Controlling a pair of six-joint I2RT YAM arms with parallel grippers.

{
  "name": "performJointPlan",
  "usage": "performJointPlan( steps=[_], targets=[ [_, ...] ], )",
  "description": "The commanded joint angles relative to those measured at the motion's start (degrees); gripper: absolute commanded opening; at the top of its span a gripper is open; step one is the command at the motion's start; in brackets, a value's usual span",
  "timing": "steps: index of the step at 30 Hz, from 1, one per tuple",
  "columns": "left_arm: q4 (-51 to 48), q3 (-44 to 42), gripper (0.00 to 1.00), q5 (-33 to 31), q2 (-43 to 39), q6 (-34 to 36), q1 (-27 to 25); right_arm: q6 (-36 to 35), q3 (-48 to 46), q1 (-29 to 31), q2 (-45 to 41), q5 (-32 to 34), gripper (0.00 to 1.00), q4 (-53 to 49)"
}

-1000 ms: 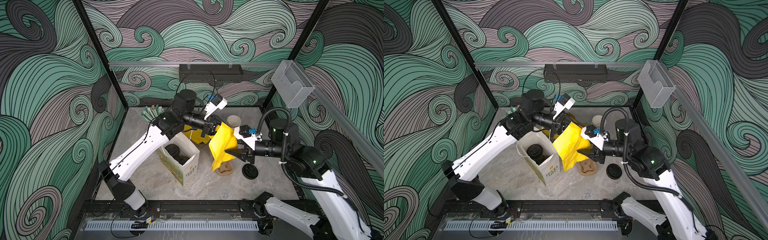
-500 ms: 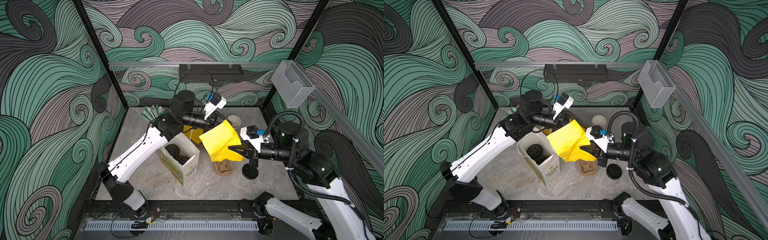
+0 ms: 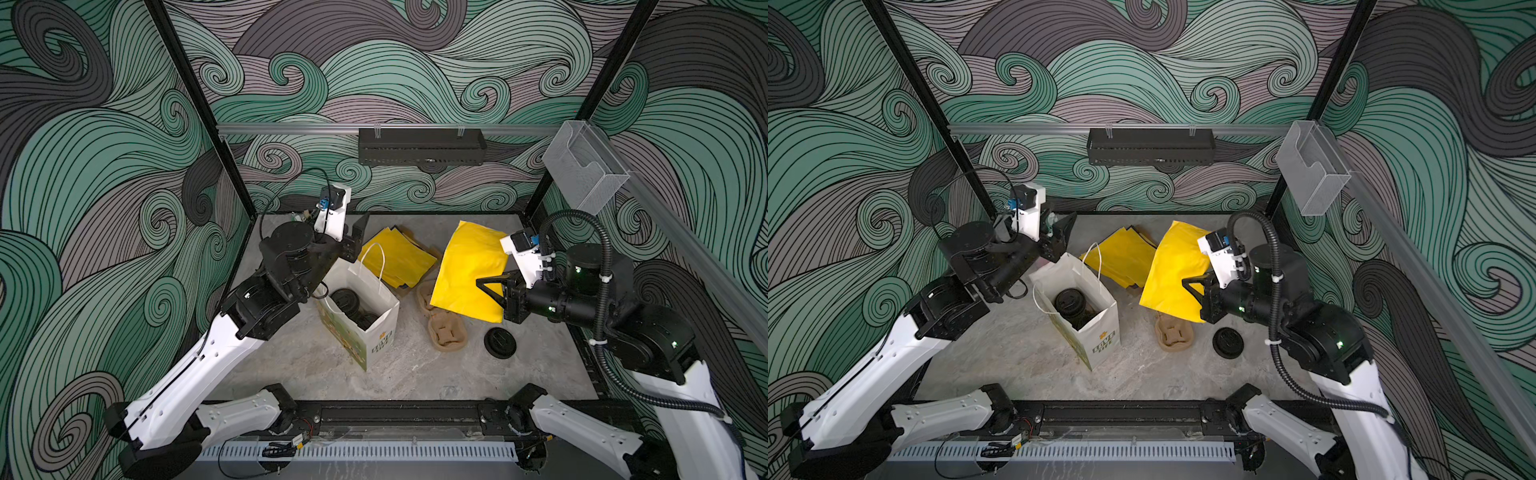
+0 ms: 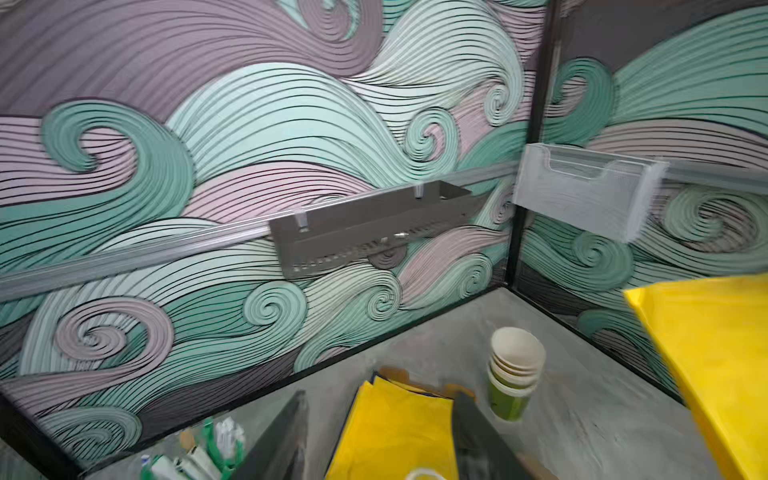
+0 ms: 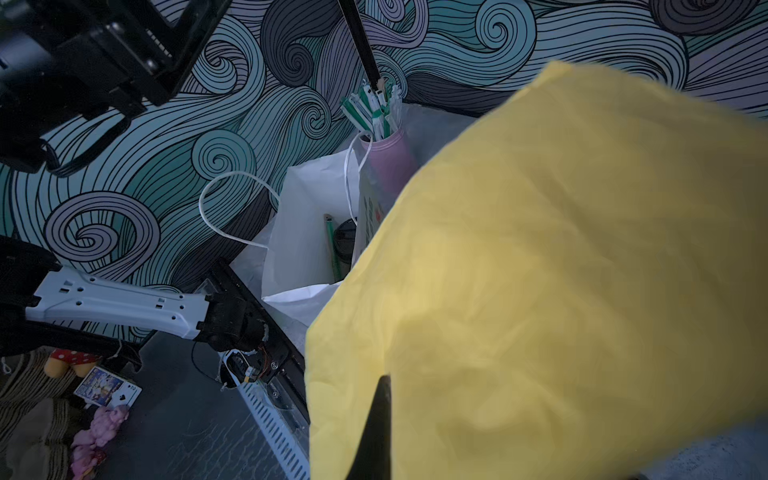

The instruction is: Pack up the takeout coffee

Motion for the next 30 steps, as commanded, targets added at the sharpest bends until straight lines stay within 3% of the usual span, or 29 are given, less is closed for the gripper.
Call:
performJointPlan(
  steps=[1,5,10,18,23,27,28,30],
  targets=[
    [-1.95,1.59,0.58,22.19,2.93,7.62,-3.27,-5.47,2.63,1.30,3.07,-0.34,0.00,-3.10],
    [-13.78,9.68,0.62,34.11,10.79,14.06,-6.22,-18.33,2.94,3.47,3.92,-5.24,0.00,-0.17],
    [-10.99,10.29,0.68,42.66,13.94,12.47,-6.47,-30.52,4.14,5.66,5.08,-9.29,0.00,0.08],
    [-13.17,11.06,0.69,47.72,17.10,12.31,-6.47,-32.99,3.99,7.65,5.06,-12.34,0.00,5.05],
    [-14.88,11.64,0.48,48.64,17.64,12.63,-6.47,-32.18,3.40,7.98,4.66,-12.46,0.00,7.48],
    [-14.56,11.73,0.20,48.41,17.42,12.55,-6.45,-31.75,2.68,8.25,4.39,-12.00,0.00,7.75],
    [-14.51,11.73,0.10,48.04,17.18,12.63,-6.45,-31.65,2.75,8.25,4.20,-11.44,0.05,7.26],
    [-14.68,11.41,0.00,47.34,16.60,12.72,-6.47,-31.79,3.37,8.25,3.26,-9.47,0.26,5.43]
  ],
)
